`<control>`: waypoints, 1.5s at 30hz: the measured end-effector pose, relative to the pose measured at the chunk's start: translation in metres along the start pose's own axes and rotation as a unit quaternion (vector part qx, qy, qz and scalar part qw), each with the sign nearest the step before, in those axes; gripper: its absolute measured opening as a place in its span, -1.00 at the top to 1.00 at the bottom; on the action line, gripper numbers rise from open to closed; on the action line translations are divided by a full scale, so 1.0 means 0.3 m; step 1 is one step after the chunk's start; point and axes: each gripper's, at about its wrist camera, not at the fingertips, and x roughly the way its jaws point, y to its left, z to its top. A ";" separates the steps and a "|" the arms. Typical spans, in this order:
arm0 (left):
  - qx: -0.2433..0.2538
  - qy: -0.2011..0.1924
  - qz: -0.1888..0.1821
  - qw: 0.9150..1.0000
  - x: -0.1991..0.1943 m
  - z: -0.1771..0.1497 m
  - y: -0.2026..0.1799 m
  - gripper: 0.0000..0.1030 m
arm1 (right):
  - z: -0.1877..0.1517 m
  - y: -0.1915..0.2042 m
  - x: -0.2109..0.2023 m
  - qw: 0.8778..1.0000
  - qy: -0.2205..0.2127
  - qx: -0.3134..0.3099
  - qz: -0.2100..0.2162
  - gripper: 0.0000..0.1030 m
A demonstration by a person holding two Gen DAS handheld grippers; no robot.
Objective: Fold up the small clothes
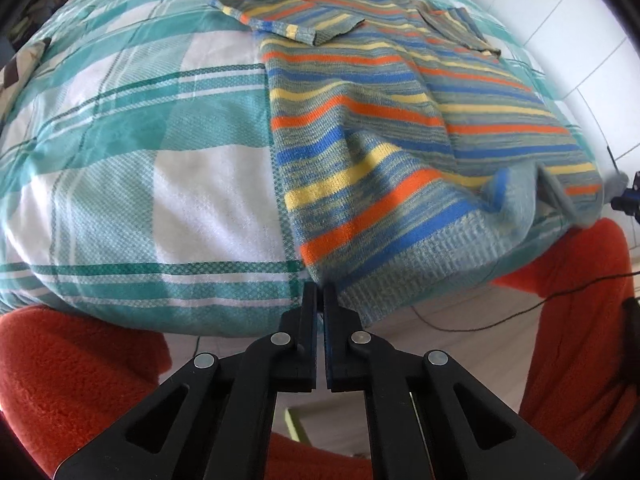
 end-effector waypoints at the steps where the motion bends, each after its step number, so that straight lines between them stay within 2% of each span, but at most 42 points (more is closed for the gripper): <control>1: 0.008 0.001 0.011 1.000 -0.006 0.003 -0.006 0.97 | -0.046 -0.007 0.008 1.000 0.019 0.007 -0.008 0.92; 3: 0.017 0.007 0.030 0.999 -0.014 0.000 -0.002 0.95 | -0.120 -0.063 0.037 0.997 0.048 0.054 -0.021 0.88; 4: 0.013 0.009 0.032 0.999 -0.017 -0.001 0.002 0.92 | -0.144 -0.092 0.049 0.994 0.058 0.083 -0.027 0.74; 5: 0.005 0.010 0.027 1.000 -0.021 -0.002 0.009 0.73 | -0.161 -0.119 0.058 0.991 0.064 0.112 -0.028 0.63; 6: -0.005 0.009 0.021 1.000 -0.024 -0.007 0.020 0.57 | -0.174 -0.144 0.060 0.988 0.062 0.140 -0.027 0.38; 7: -0.016 0.007 0.018 1.000 -0.022 -0.010 0.030 0.22 | -0.183 -0.164 0.057 0.983 0.053 0.172 -0.022 0.18; 8: -0.026 0.006 0.018 0.999 -0.016 -0.007 0.036 0.09 | -0.189 -0.185 0.057 0.977 0.040 0.211 -0.005 0.12; 10: -0.045 0.015 0.011 0.999 0.015 -0.002 0.048 0.10 | -0.200 -0.219 0.083 0.956 0.024 0.290 0.038 0.08; 12: -0.072 0.032 -0.017 0.997 0.066 0.013 0.047 0.21 | -0.203 -0.235 0.149 0.931 0.025 0.357 0.076 0.08; 13: -0.078 0.040 -0.033 0.996 0.087 0.015 0.043 0.40 | -0.204 -0.232 0.196 0.920 0.028 0.378 0.099 0.08; 14: -0.077 0.047 -0.043 0.995 0.111 0.019 0.028 0.84 | -0.204 -0.221 0.247 0.913 0.036 0.389 0.115 0.08; 15: -0.071 0.054 -0.042 0.995 0.127 0.018 0.018 0.92 | -0.197 -0.196 0.297 0.911 0.052 0.388 0.128 0.19; 16: -0.064 0.052 -0.028 0.996 0.130 0.017 0.012 0.94 | -0.183 -0.171 0.332 0.916 0.064 0.375 0.129 0.90; 18: -0.057 0.050 -0.015 0.997 0.101 0.019 0.012 0.96 | -0.155 -0.140 0.338 0.926 0.072 0.355 0.102 0.89; 21: -0.049 0.035 0.039 0.997 0.019 0.002 0.062 0.96 | -0.178 -0.147 0.230 0.929 0.072 0.358 0.061 0.90; 23: -0.063 0.044 0.022 0.997 0.021 -0.008 0.100 0.96 | -0.204 -0.156 0.175 0.927 0.075 0.365 0.031 0.90; 24: -0.063 0.053 0.022 0.996 0.038 -0.008 0.098 0.96 | -0.216 -0.158 0.176 0.923 0.075 0.376 0.030 0.90; 25: -0.048 0.059 0.037 0.996 0.060 -0.003 0.076 0.96 | -0.214 -0.157 0.201 0.921 0.083 0.381 0.029 0.90; 27: -0.017 0.073 0.070 0.995 0.102 0.003 0.027 0.96 | -0.188 -0.148 0.288 0.924 0.108 0.368 0.014 0.90; 30: -0.008 0.080 0.098 0.992 0.134 0.015 -0.001 0.93 | -0.174 -0.141 0.389 0.919 0.128 0.372 -0.001 0.90; 32: -0.010 0.074 0.113 0.991 0.115 0.017 -0.002 0.71 | -0.175 -0.158 0.387 0.913 0.123 0.388 0.008 0.88; 33: -0.011 0.067 0.118 0.991 0.089 0.014 0.000 0.62 | -0.191 -0.163 0.362 0.912 0.121 0.392 0.018 0.76; 34: -0.012 0.056 0.126 0.990 0.056 0.016 0.003 0.25 | -0.189 -0.165 0.333 0.912 0.122 0.392 0.023 0.54; 35: -0.012 0.039 0.139 0.990 0.013 0.010 0.008 -0.13 | -0.184 -0.164 0.287 0.915 0.120 0.384 0.019 0.41; 36: -0.013 0.017 0.155 0.988 -0.036 0.003 0.016 -0.26 | -0.176 -0.168 0.230 0.921 0.114 0.373 0.008 0.26; 37: -0.015 -0.005 0.172 0.985 -0.084 0.002 0.022 -0.39 | -0.168 -0.178 0.163 0.925 0.106 0.364 -0.008 0.23; 39: -0.021 -0.044 0.193 0.980 -0.165 0.015 0.038 -0.42 | -0.135 -0.223 0.027 0.933 0.084 0.345 -0.053 0.22; 41: -0.032 -0.088 0.184 0.979 -0.215 0.061 0.037 -0.52 | -0.066 -0.279 -0.086 0.943 0.057 0.307 -0.116 0.11; 42: -0.037 -0.114 0.170 0.978 -0.234 0.084 0.037 -0.57 | -0.017 -0.307 -0.122 0.948 0.041 0.281 -0.142 -0.03; 43: -0.040 -0.139 0.157 0.977 -0.247 0.100 0.044 -0.69 | 0.033 -0.344 -0.143 0.953 0.027 0.255 -0.160 -0.12; 44: -0.042 -0.163 0.143 0.975 -0.240 0.123 0.036 -0.77 | 0.097 -0.382 -0.138 0.959 0.010 0.230 -0.165 -0.14; 45: -0.042 -0.184 0.127 0.974 -0.219 0.150 0.010 -0.79 | 0.148 -0.426 -0.125 0.966 -0.006 0.208 -0.155 -0.15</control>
